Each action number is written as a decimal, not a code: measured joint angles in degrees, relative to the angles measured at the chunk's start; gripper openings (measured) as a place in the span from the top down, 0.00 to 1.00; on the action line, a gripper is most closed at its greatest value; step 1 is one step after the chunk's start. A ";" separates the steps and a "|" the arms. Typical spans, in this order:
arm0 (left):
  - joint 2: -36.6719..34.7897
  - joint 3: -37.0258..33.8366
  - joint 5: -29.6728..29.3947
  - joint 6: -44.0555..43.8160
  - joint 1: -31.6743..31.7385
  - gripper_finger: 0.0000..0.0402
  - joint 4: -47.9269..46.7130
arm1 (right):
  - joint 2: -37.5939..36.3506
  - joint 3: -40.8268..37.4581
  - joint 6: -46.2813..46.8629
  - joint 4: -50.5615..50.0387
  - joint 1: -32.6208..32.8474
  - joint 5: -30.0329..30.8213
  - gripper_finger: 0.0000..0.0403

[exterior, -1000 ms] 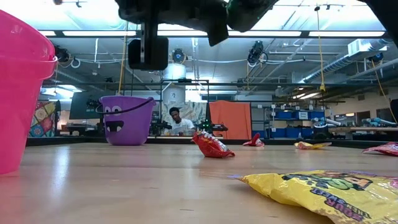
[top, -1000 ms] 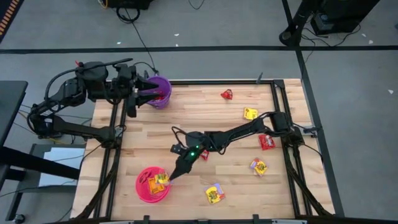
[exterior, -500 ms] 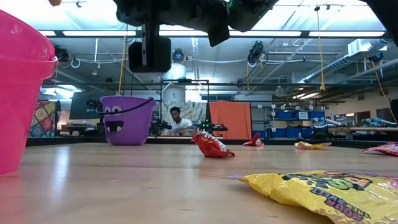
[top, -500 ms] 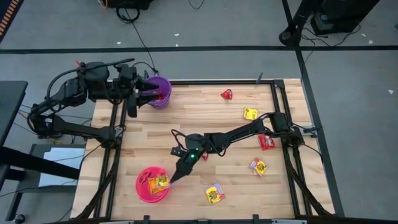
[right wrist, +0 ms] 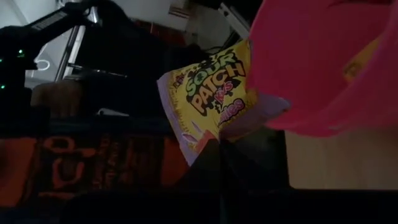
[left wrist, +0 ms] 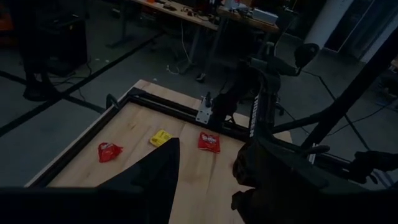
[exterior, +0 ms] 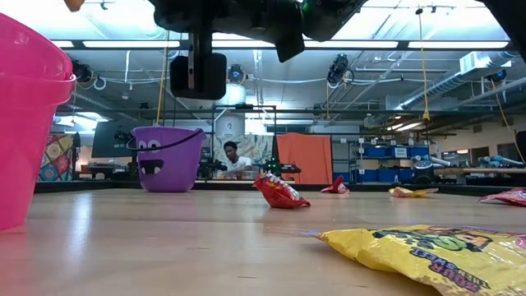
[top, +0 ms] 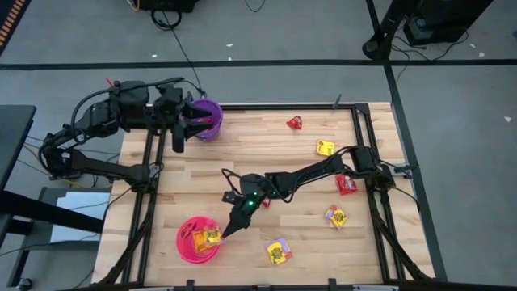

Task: Sort candy by brand, put in halloween buckets
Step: Put the yellow candy into the pink bucket

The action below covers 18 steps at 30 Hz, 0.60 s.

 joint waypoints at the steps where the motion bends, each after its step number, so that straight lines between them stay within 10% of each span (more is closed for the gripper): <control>1: 0.08 0.00 0.00 0.00 0.00 0.48 -0.04 | 0.00 0.00 -0.19 -0.10 -0.16 0.22 0.99; 18: 0.75 0.00 -0.06 -0.09 0.00 0.48 0.44 | 0.02 6.04 -16.91 -9.51 -0.51 12.26 0.99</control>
